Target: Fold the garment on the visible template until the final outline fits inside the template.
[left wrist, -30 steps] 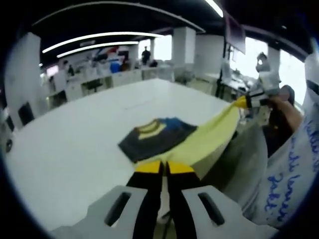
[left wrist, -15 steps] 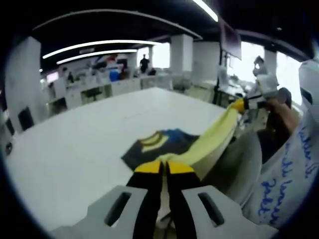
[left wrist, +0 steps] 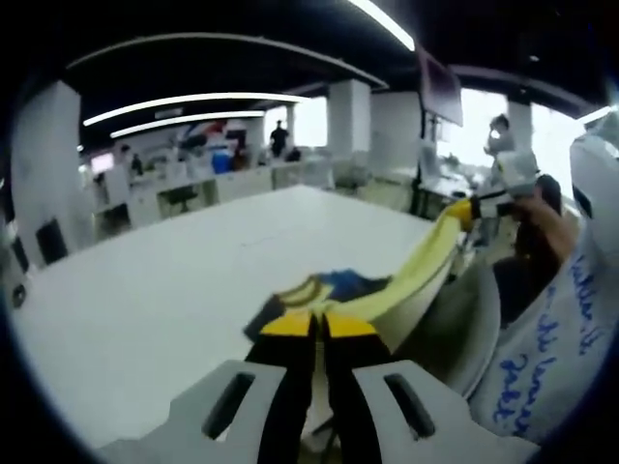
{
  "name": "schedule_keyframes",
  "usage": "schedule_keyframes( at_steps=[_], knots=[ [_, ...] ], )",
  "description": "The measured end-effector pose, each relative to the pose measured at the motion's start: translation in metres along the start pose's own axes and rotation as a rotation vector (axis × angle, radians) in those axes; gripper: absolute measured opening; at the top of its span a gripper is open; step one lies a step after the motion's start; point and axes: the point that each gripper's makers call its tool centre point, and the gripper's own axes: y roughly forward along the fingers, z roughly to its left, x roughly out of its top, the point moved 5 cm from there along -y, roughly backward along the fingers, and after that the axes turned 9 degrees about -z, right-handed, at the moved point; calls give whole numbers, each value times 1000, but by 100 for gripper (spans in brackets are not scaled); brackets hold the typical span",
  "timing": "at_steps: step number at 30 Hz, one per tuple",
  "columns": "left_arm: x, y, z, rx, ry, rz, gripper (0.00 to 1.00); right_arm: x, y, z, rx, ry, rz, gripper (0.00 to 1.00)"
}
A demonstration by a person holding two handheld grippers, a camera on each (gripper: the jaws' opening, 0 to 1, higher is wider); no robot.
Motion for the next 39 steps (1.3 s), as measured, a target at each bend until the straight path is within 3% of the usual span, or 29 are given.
schedule_keyframes(
  at_steps=[12, 22, 39],
  knots=[
    [10, -6, 3, 8, 24, -20, 0, 12, -4, 2, -2, -8, -33, 2],
    [-4, 2, 8, 4, 20, 40, 0, 2, 9, 6, 28, -14, 12, 2],
    [-19, 15, 18, -1, -21, 87, 0, -11, 33, 3, 58, 1, 49, 3]
  ],
)
